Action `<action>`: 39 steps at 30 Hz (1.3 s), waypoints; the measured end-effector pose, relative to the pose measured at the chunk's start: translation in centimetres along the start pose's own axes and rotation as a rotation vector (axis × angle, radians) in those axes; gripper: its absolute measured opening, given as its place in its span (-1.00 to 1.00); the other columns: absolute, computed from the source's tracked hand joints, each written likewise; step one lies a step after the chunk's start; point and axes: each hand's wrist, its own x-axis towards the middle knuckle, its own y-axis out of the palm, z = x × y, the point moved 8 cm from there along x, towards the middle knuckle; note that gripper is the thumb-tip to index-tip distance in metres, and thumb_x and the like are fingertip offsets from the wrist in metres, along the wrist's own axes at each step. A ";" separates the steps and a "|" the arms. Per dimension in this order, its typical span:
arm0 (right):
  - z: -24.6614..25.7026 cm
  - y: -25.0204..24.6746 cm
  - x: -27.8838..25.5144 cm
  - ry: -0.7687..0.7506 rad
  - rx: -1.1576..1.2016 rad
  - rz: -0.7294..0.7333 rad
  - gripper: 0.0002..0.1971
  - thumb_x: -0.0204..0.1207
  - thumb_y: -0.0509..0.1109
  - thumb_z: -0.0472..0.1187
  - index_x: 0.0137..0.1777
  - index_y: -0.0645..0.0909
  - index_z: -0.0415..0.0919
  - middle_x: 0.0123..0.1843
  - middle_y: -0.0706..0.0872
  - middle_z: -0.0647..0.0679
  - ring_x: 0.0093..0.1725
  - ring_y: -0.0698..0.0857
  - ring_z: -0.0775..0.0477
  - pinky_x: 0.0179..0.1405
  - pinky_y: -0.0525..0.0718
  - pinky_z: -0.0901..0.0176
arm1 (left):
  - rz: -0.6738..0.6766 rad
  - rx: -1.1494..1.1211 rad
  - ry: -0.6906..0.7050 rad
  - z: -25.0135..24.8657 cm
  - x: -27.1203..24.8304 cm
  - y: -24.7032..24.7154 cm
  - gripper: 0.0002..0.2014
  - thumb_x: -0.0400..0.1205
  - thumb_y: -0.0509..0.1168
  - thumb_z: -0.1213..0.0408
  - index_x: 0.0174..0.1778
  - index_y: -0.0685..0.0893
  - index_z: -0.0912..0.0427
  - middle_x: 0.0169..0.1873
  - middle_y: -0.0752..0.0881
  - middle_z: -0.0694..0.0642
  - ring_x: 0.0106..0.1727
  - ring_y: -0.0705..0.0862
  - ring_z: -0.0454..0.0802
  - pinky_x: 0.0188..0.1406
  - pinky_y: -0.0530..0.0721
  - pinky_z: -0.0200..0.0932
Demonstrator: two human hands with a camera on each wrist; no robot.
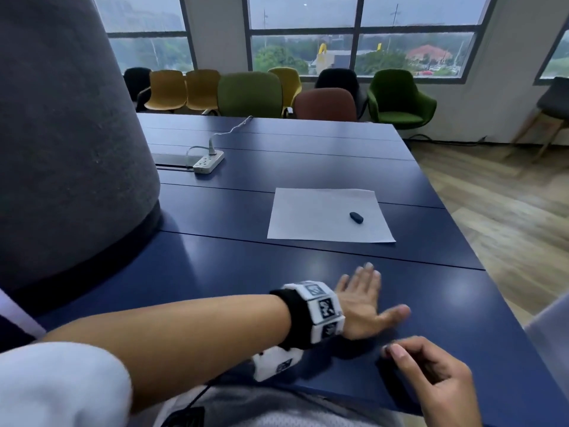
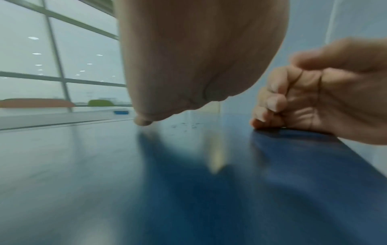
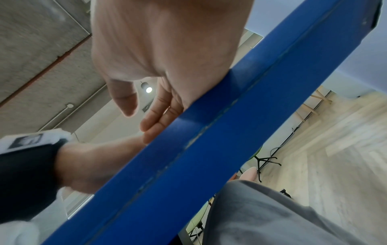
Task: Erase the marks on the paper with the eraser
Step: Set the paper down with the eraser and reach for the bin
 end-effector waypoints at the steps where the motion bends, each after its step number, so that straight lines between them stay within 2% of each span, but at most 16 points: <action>1: 0.0 0.1 -0.1 0.010 0.019 0.007 -0.76 0.46 0.46 -0.48 -0.36 0.76 -0.19 -0.37 0.81 -0.18 -0.34 0.76 0.02 -0.20 0.68 0.28 | -0.043 0.000 -0.062 1.7 -1.0 -0.6 0.31 0.17 -0.51 -0.70 0.67 -0.38 0.24 0.64 -0.45 0.12 0.66 -0.42 0.03 0.64 -0.36 0.03; 3: 0.0 0.0 -0.2 0.013 0.042 0.008 -0.77 0.48 0.45 -0.47 -0.35 0.76 -0.22 -0.37 0.80 -0.18 -0.35 0.74 0.03 -0.24 0.66 0.32 | -0.155 0.009 -0.262 6.7 -4.3 -1.7 0.03 0.56 -0.26 -0.48 0.65 -0.41 0.29 0.62 -0.49 0.18 0.66 -0.44 0.08 0.64 -0.36 0.06; 4: 0.0 0.0 -0.1 0.004 0.049 0.007 -0.77 0.48 0.45 -0.48 -0.35 0.76 -0.22 -0.37 0.80 -0.18 -0.36 0.73 0.04 -0.26 0.64 0.37 | -0.200 0.011 -0.370 9.4 -6.6 -1.9 0.00 0.60 -0.23 -0.43 0.64 -0.43 0.30 0.61 -0.50 0.20 0.65 -0.46 0.09 0.64 -0.37 0.07; 9: 0.2 0.0 -0.3 -0.025 0.093 -0.011 -0.84 0.48 0.45 -0.38 -0.32 0.75 -0.22 -0.33 0.80 -0.19 -0.29 0.77 -0.08 -0.23 0.66 0.28 | -0.276 -0.036 -0.801 17.4 -17.9 1.3 0.15 0.33 -0.43 -0.49 0.66 -0.38 0.33 0.65 -0.42 0.25 0.67 -0.41 0.10 0.64 -0.31 0.15; 12: 0.4 0.1 -0.5 -0.018 0.106 -0.013 -0.86 0.39 0.43 -0.16 -0.29 0.75 -0.21 -0.31 0.81 -0.16 -0.26 0.78 -0.07 -0.17 0.68 0.20 | -0.279 -0.030 -0.883 16.6 -18.6 2.6 0.24 0.27 -0.64 -0.55 0.68 -0.27 0.38 0.68 -0.29 0.32 0.70 -0.31 0.18 0.63 -0.27 0.23; 15: 0.8 0.2 -0.5 -0.028 0.090 -0.009 -0.87 0.40 0.43 -0.18 -0.30 0.75 -0.21 -0.32 0.81 -0.15 -0.26 0.78 -0.07 -0.17 0.68 0.19 | -0.251 -0.043 -0.867 14.3 -15.2 2.4 0.46 -0.04 -0.93 -0.50 0.67 -0.23 0.41 0.67 -0.23 0.42 0.69 -0.29 0.28 0.60 -0.27 0.27; 18: 0.3 0.1 -0.3 -0.042 0.060 0.003 -0.84 0.48 0.44 -0.37 -0.31 0.75 -0.23 -0.33 0.81 -0.18 -0.28 0.78 -0.08 -0.19 0.69 0.19 | -0.255 -0.043 -0.735 10.4 -10.4 2.2 0.48 -0.11 -0.99 -0.44 0.66 -0.26 0.43 0.63 -0.28 0.49 0.66 -0.35 0.34 0.54 -0.42 0.29; 21: 0.1 0.2 -0.3 -0.041 0.047 0.009 -0.78 0.50 0.43 -0.46 -0.32 0.75 -0.23 -0.34 0.81 -0.20 -0.31 0.77 -0.05 -0.23 0.67 0.31 | -0.255 -0.055 -0.495 5.2 -6.3 2.4 0.44 -0.08 -0.96 -0.46 0.64 -0.33 0.43 0.60 -0.38 0.49 0.59 -0.53 0.31 0.35 -0.67 0.22; 23: 0.2 0.0 -0.1 -0.056 0.055 -0.015 -0.76 0.48 0.42 -0.50 -0.35 0.73 -0.21 -0.37 0.80 -0.16 -0.35 0.73 0.03 -0.26 0.64 0.41 | -0.219 -0.052 -0.285 1.6 -3.8 3.1 0.41 -0.07 -0.90 -0.47 0.64 -0.35 0.40 0.61 -0.42 0.42 0.50 -0.62 0.18 0.33 -0.75 0.15; 26: -0.2 -0.8 0.1 -0.068 0.073 -0.082 -0.71 0.49 0.39 -0.53 -0.34 0.72 -0.18 -0.43 0.75 -0.08 -0.39 0.65 0.14 -0.29 0.60 0.49 | -0.072 -0.116 -0.102 -1.6 -2.1 2.9 0.40 -0.04 -0.74 -0.53 0.67 -0.32 0.34 0.64 -0.42 0.28 0.62 -0.50 0.12 0.50 -0.53 0.10; 28: -0.6 -1.1 0.0 -0.036 0.104 -0.095 -0.69 0.54 0.35 -0.50 -0.32 0.74 -0.16 -0.40 0.78 -0.13 -0.38 0.71 0.15 -0.30 0.65 0.49 | -0.087 -0.170 -0.140 -0.1 -2.2 1.1 0.20 0.28 -0.52 -0.55 0.67 -0.33 0.34 0.64 -0.42 0.26 0.66 -0.43 0.12 0.58 -0.41 0.07; 30: -0.7 -1.0 -0.1 -0.001 0.137 -0.093 -0.70 0.56 0.33 -0.47 -0.32 0.74 -0.18 -0.36 0.79 -0.17 -0.35 0.74 0.13 -0.31 0.67 0.46 | -0.169 -0.124 -0.256 4.4 -3.2 -1.6 -0.07 0.65 -0.27 -0.36 0.66 -0.34 0.36 0.64 -0.43 0.27 0.66 -0.42 0.16 0.60 -0.36 0.09; 32: -0.7 -0.9 -0.1 -0.001 0.149 -0.086 -0.72 0.56 0.34 -0.40 -0.34 0.74 -0.18 -0.35 0.78 -0.16 -0.32 0.74 0.10 -0.28 0.67 0.43 | -0.225 -0.026 -0.421 10.2 -4.6 -4.0 -0.10 0.69 -0.21 -0.31 0.66 -0.34 0.36 0.64 -0.42 0.28 0.67 -0.40 0.17 0.63 -0.31 0.12; 34: -0.4 -0.6 -0.1 -0.013 0.169 -0.073 -0.79 0.50 0.35 -0.23 -0.34 0.73 -0.18 -0.35 0.77 -0.15 -0.32 0.73 0.08 -0.27 0.65 0.39 | -0.192 0.090 -0.559 14.9 -5.7 -5.0 -0.06 0.66 -0.23 -0.36 0.66 -0.32 0.37 0.65 -0.40 0.28 0.68 -0.37 0.16 0.65 -0.29 0.12; 36: 0.0 -0.6 -0.1 -0.025 0.175 -0.064 -0.81 0.45 0.41 -0.16 -0.35 0.73 -0.19 -0.36 0.77 -0.16 -0.32 0.72 0.07 -0.26 0.64 0.38 | -0.153 0.168 -0.572 16.2 -5.4 -4.7 -0.03 0.64 -0.23 -0.40 0.67 -0.31 0.36 0.66 -0.38 0.27 0.69 -0.36 0.13 0.65 -0.29 0.09; 39: 0.2 -0.4 -0.1 -0.040 0.176 -0.056 -0.80 0.49 0.49 -0.23 -0.37 0.72 -0.21 -0.35 0.77 -0.22 -0.32 0.72 0.04 -0.24 0.63 0.41 | -0.164 0.182 -0.475 13.1 -3.2 -3.7 0.02 0.61 -0.19 -0.45 0.67 -0.32 0.34 0.66 -0.38 0.26 0.68 -0.37 0.13 0.65 -0.31 0.07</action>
